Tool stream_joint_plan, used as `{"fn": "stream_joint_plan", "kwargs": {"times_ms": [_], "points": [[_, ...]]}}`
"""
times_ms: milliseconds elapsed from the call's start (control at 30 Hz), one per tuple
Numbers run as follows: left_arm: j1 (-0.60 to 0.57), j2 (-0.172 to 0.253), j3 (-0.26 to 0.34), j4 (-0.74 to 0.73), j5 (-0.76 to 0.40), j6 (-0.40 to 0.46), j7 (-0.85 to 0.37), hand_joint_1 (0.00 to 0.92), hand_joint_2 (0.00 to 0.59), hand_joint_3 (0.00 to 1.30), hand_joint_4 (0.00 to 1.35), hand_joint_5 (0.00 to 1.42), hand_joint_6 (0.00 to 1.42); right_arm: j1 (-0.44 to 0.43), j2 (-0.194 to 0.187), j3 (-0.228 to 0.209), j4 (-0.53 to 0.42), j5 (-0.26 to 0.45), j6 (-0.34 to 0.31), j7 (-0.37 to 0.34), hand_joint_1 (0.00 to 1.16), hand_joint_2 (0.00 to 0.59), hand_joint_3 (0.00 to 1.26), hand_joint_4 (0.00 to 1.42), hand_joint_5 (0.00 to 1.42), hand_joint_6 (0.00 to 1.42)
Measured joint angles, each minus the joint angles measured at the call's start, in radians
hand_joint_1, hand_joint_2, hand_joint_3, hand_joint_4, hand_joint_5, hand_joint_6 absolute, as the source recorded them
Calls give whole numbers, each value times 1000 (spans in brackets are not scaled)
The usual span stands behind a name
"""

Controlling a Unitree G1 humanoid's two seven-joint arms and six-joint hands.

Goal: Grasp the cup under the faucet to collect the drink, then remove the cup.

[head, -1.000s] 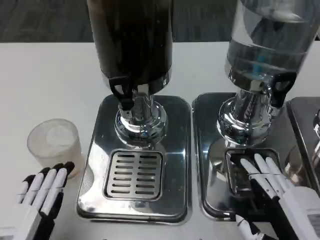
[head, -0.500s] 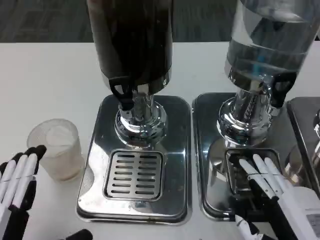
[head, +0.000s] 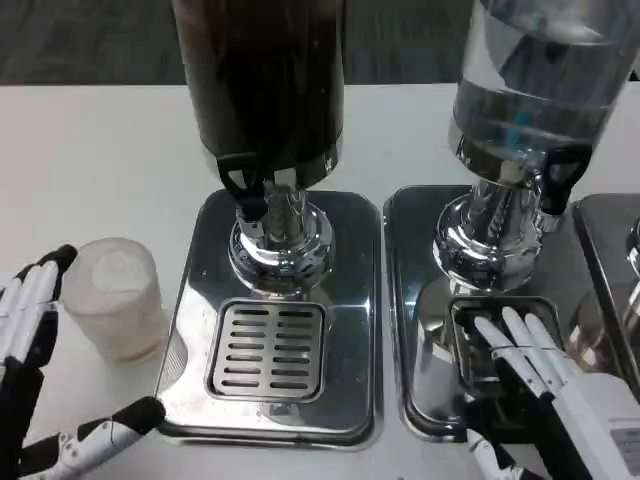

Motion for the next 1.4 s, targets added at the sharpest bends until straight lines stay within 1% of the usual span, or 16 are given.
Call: {"fn": "stream_joint_plan", "kwargs": {"times_ms": [233,500,700,1000,1133,1400], "points": [[-58,7,21,10,-50,35,-93,0,0,0,0,0,32,3,2,3,-5,0,0,0,487,586,105,0,0,129],[-121,8,38,41,-101,78,-159,0,0,0,0,0,39,2,4,11,-5,0,2,0,479,586,105,0,0,136],[-166,15,50,71,-126,93,-197,0,1,0,0,0,47,0,6,15,-5,0,7,0,475,586,115,0,0,152],[-239,41,49,145,-150,126,-282,0,0,0,0,0,58,-1,11,21,-5,0,9,0,472,586,118,0,0,170],[-282,48,37,190,-166,131,-319,0,0,0,0,0,62,-2,13,22,-5,0,9,0,469,586,121,1,0,172],[-348,55,20,261,-179,130,-341,0,0,0,0,0,95,-1,24,23,-5,0,11,0,462,586,126,2,0,175]]}}
